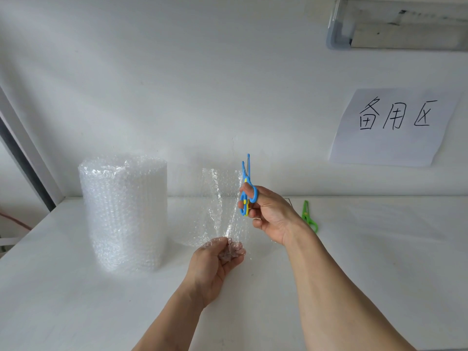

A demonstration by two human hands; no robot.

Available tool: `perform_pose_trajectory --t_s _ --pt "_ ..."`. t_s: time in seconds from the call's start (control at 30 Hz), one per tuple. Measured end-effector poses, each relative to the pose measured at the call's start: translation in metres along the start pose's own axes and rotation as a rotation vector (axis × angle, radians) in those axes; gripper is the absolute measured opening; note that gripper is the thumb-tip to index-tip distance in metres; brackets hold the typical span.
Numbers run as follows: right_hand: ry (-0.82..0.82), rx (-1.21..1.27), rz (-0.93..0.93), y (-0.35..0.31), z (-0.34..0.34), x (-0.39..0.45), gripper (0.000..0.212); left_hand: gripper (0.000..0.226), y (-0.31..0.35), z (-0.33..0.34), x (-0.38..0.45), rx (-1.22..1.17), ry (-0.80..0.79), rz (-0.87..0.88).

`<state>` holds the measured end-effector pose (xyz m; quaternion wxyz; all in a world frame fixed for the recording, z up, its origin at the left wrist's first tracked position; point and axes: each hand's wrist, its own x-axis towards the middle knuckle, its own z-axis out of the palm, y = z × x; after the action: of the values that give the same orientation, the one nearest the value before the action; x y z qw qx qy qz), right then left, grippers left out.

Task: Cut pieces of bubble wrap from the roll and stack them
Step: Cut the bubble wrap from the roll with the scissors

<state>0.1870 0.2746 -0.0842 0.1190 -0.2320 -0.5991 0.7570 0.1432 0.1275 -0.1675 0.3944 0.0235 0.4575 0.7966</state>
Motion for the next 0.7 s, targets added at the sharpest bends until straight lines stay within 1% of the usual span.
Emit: perform_pose_trajectory --t_s 0.37,0.57,0.7 --pt "0.046 0.017 -0.024 -0.012 -0.005 -0.001 0.030 0.018 -0.002 -0.001 0.004 -0.005 0.026 -0.001" --pt "0.168 -0.189 0.019 0.020 -0.011 -0.009 0.033 0.016 0.001 0.003 0.012 -0.035 0.094 0.020" --pt "0.136 -0.285 0.054 0.048 -0.013 -0.018 0.025 0.014 0.001 0.005 0.014 -0.026 0.134 0.008"
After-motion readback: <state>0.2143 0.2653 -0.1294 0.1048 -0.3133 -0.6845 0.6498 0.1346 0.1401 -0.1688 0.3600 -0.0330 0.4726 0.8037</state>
